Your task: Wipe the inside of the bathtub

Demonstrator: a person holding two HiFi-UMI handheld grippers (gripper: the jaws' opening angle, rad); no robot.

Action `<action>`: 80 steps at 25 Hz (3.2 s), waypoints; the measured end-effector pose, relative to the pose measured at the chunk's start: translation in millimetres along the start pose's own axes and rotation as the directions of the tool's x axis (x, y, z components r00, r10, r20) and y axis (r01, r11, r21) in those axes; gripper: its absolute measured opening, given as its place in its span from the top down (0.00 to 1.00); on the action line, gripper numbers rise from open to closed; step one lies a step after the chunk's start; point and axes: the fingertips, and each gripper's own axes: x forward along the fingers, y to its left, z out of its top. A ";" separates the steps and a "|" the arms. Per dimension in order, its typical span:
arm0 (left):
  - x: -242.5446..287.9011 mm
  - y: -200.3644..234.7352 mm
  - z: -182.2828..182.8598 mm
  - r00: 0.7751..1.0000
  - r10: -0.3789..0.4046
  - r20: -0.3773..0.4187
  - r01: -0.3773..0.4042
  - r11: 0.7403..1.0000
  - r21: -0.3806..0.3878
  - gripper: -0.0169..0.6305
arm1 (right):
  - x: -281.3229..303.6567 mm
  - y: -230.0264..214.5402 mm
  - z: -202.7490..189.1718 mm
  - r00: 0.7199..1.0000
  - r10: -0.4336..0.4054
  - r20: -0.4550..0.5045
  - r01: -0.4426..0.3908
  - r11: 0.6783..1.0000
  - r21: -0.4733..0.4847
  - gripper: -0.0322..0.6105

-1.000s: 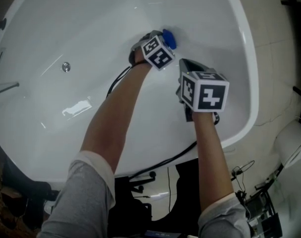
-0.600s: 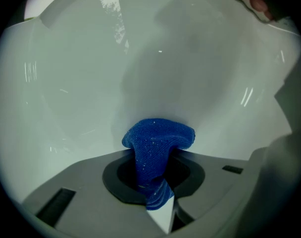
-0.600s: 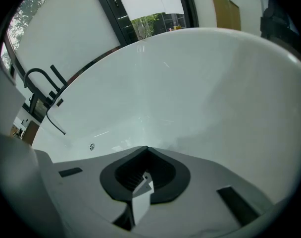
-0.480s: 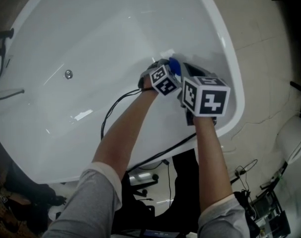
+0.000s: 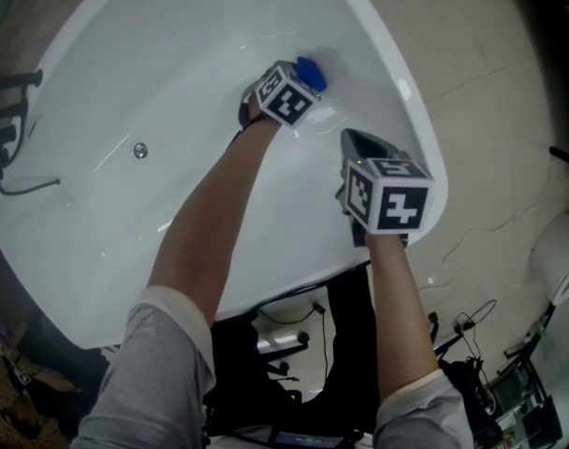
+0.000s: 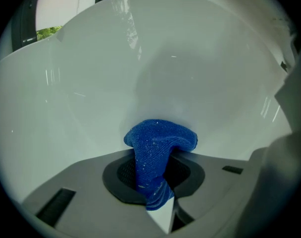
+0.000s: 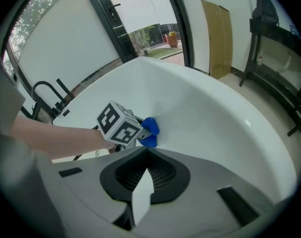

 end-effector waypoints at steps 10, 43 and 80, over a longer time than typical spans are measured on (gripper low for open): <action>-19.5 -65.1 14.8 0.997 -0.077 -0.002 0.077 0.997 0.013 0.85 | -41.9 -7.0 19.5 0.999 -0.004 0.039 0.004 1.000 0.009 0.94; -80.7 -48.6 96.7 1.000 0.023 0.004 -0.023 0.989 0.145 0.85 | -102.5 -36.3 63.1 0.989 -0.006 0.149 -0.007 0.996 0.086 0.94; -621.7 -154.0 -38.4 0.883 0.149 0.445 -0.102 0.987 -0.127 0.84 | -401.7 130.0 -101.2 0.929 -0.086 0.360 0.040 0.990 0.132 0.94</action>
